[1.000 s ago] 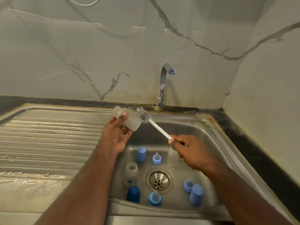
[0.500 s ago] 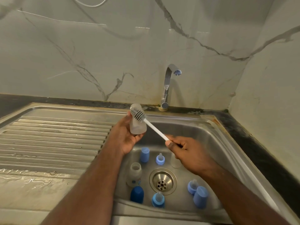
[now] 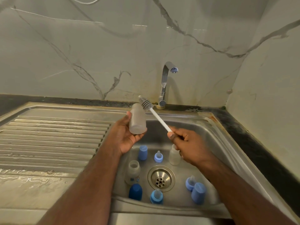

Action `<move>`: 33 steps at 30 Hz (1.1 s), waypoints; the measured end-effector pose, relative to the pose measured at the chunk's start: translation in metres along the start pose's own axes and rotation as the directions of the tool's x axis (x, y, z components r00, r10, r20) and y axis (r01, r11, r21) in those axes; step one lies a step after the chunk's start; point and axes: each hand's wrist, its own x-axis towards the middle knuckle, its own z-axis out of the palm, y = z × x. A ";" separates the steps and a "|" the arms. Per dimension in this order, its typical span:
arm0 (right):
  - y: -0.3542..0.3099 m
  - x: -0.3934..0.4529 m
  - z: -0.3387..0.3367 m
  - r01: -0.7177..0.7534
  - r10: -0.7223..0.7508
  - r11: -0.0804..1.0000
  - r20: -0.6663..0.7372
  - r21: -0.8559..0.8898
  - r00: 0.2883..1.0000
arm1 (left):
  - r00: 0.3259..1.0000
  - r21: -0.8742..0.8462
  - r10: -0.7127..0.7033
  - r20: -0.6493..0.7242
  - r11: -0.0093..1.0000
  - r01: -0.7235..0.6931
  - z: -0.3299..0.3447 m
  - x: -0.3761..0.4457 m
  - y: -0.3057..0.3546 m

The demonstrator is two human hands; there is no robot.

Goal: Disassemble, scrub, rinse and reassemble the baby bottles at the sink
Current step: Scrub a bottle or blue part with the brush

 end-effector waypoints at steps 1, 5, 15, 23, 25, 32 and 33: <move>0.000 -0.004 0.000 0.010 -0.013 0.999 0.063 0.047 0.998 | 1.000 -0.029 0.009 -0.020 1.000 -0.010 0.000 0.000 0.001; 0.007 -0.002 -0.003 -0.002 0.002 1.000 0.073 -0.008 0.997 | 0.999 -0.099 0.014 -0.037 0.995 -0.018 0.002 0.000 0.005; 0.028 0.008 -0.068 -0.065 0.049 0.938 -0.055 -0.340 0.997 | 0.991 0.333 -0.123 -0.044 0.934 0.131 0.025 -0.014 -0.020; 0.047 0.012 -0.099 -0.142 0.090 0.905 -0.145 -0.402 0.985 | 0.971 0.900 -0.230 0.067 0.433 0.041 0.066 -0.013 -0.080; 0.050 0.012 -0.101 -0.163 0.109 0.899 -0.152 -0.406 0.982 | 0.961 0.972 -0.241 0.139 0.217 -0.087 0.076 -0.002 -0.095; 0.052 0.011 -0.105 -0.187 0.143 0.910 -0.143 -0.369 0.979 | 0.923 0.893 -0.273 0.270 -0.286 -0.346 0.109 0.025 -0.153; 0.052 0.011 -0.105 -0.193 0.149 0.912 -0.147 -0.363 0.978 | 0.913 0.872 -0.294 0.282 -0.318 -0.372 0.110 0.029 -0.160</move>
